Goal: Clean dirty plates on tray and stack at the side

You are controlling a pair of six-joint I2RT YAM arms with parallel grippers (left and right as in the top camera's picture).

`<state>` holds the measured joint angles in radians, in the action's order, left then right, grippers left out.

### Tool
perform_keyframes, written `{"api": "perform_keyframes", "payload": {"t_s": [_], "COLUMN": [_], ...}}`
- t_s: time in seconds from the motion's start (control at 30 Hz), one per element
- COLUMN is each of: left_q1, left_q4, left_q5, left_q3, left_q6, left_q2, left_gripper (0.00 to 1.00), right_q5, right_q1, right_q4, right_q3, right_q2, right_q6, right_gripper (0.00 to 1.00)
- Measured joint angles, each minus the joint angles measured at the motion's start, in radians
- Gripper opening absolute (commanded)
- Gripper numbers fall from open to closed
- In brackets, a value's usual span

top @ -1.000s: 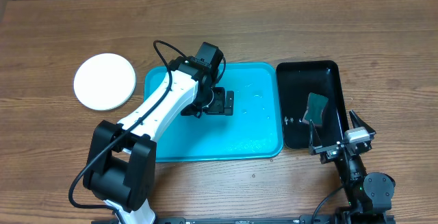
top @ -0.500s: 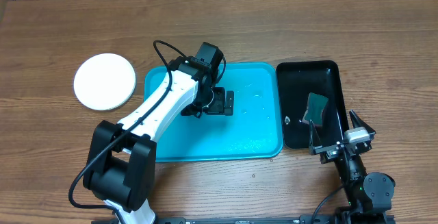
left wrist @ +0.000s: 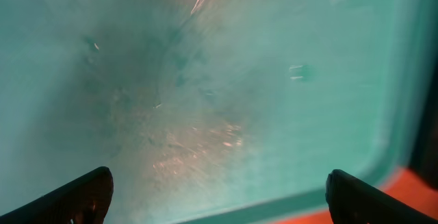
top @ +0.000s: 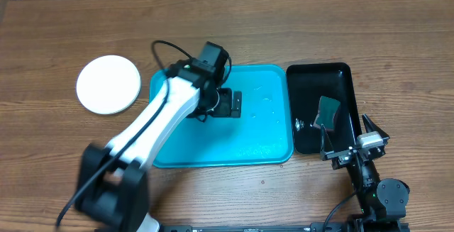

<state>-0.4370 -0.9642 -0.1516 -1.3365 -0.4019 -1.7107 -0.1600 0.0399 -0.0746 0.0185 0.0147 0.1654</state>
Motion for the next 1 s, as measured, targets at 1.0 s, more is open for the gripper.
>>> {"api": "perform_keyframes", "payload": {"t_s": [1.0], "left_q1": [0.505], "left_q4": [0.121], "left_q5": [0.103], "left_q3": [0.451], "left_q6": [-0.036], "left_q2": [1.265], "left_gripper": [1.0], "right_q5": [0.0], "right_q1": [0.0], "right_q4": [0.0], "right_q3": [0.0], "right_q2": [0.0], "right_q6": [0.001], "right_gripper": [1.0]}}
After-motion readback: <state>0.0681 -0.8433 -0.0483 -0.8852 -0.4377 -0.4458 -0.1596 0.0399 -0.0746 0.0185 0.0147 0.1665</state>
